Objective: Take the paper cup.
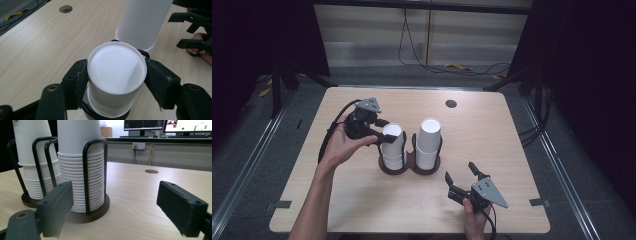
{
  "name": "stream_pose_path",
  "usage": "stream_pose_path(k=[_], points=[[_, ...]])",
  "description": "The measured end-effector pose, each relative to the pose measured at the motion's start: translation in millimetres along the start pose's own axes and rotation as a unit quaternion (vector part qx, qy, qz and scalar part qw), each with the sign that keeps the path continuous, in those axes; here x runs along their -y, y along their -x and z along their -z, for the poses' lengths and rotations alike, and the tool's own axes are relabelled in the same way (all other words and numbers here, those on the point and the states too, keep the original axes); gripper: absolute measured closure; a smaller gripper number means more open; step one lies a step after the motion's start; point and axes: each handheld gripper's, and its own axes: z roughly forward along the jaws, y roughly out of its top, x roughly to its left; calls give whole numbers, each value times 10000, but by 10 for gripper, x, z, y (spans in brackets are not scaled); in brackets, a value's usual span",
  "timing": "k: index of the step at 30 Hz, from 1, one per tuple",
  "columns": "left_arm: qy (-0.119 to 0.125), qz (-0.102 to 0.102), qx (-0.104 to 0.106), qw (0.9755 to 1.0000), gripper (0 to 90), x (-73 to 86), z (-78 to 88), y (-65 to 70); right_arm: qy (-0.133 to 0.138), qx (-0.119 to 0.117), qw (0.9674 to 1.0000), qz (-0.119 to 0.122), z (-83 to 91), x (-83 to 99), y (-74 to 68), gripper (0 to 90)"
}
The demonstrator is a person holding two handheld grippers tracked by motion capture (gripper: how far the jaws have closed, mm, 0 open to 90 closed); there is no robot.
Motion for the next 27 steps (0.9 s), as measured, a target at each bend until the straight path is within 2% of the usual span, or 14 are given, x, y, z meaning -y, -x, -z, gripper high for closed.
stream_pose_path(k=[9,23,27], points=[[232,31,-41,9997,365,-14,86,15,-10,-31,10000,-17,1,0,-1,136],[405,81,-98,9991,365,-59,206,42,-9,-19,10000,-25,-2,0,-2,136],[465,31,-132,9988,366,-82,251,47,-7,-21,10000,-21,-2,0,-1,136]])
